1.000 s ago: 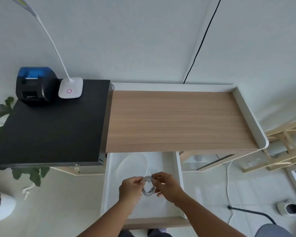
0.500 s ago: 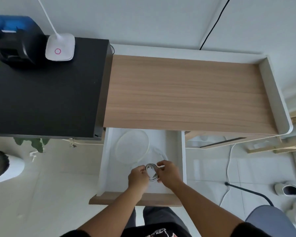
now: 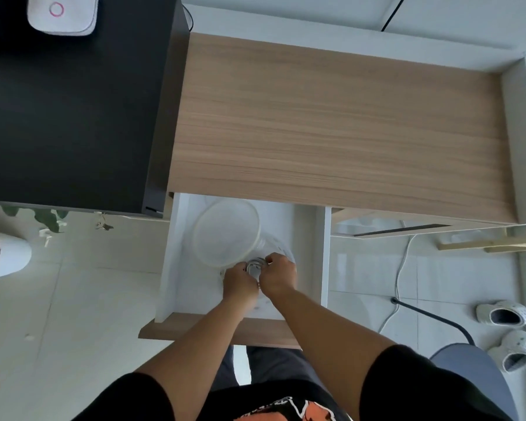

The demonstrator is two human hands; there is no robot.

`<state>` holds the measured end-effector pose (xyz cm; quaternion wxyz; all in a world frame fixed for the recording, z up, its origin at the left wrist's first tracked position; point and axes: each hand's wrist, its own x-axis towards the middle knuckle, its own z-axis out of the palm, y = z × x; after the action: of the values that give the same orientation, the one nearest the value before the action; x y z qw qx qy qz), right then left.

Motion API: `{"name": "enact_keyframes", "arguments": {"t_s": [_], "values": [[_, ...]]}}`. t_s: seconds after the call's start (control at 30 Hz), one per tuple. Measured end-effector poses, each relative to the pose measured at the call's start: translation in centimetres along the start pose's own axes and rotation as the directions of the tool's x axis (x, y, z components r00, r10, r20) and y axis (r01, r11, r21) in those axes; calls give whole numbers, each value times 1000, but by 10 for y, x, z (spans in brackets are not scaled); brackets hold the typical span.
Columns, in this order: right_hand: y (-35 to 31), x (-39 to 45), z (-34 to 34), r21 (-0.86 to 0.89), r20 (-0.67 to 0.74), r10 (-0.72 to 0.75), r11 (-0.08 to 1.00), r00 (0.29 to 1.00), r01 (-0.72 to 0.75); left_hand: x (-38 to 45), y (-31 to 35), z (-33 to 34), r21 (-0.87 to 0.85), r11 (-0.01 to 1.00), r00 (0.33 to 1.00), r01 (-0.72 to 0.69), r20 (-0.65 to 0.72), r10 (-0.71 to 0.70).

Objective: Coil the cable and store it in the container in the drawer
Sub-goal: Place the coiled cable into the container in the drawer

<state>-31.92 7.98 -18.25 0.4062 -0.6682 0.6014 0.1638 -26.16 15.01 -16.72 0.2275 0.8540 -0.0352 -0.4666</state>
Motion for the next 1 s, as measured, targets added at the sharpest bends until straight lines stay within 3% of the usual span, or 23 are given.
{"name": "enact_keyframes", "arguments": {"t_s": [0.13,0.23,0.37,0.47,0.53,0.63,0.77,0.9,1.0], "values": [[-1,5,3,-36,13,15,999,1000,-15,0,2,0,1,998,992,-61,-106,61],[2,0,3,-35,25,-2,999,1000,3,-9,2,-2,-29,997,994,-70,-84,67],[1,-13,-13,67,76,-1,998,997,-4,-27,0,-15,54,996,998,-64,-4,64],[4,-21,-34,243,50,-13,970,999,1,-44,-11,-39,28,997,997,-78,23,78],[3,-23,-52,346,7,-38,938,999,33,-51,-22,-60,11,992,990,-124,-70,125],[-8,-19,-75,365,-87,-74,925,993,101,-52,-34,-87,-3,983,955,-185,-236,179],[-37,-6,-77,312,-160,-156,929,975,200,-30,-41,-104,-199,978,952,-69,-306,5],[-66,9,-62,254,-146,-182,943,972,215,2,-36,-101,-463,876,968,133,-131,-216],[-78,22,-49,133,-32,-182,974,983,185,21,-33,-97,-556,810,968,186,-38,-248]]}}
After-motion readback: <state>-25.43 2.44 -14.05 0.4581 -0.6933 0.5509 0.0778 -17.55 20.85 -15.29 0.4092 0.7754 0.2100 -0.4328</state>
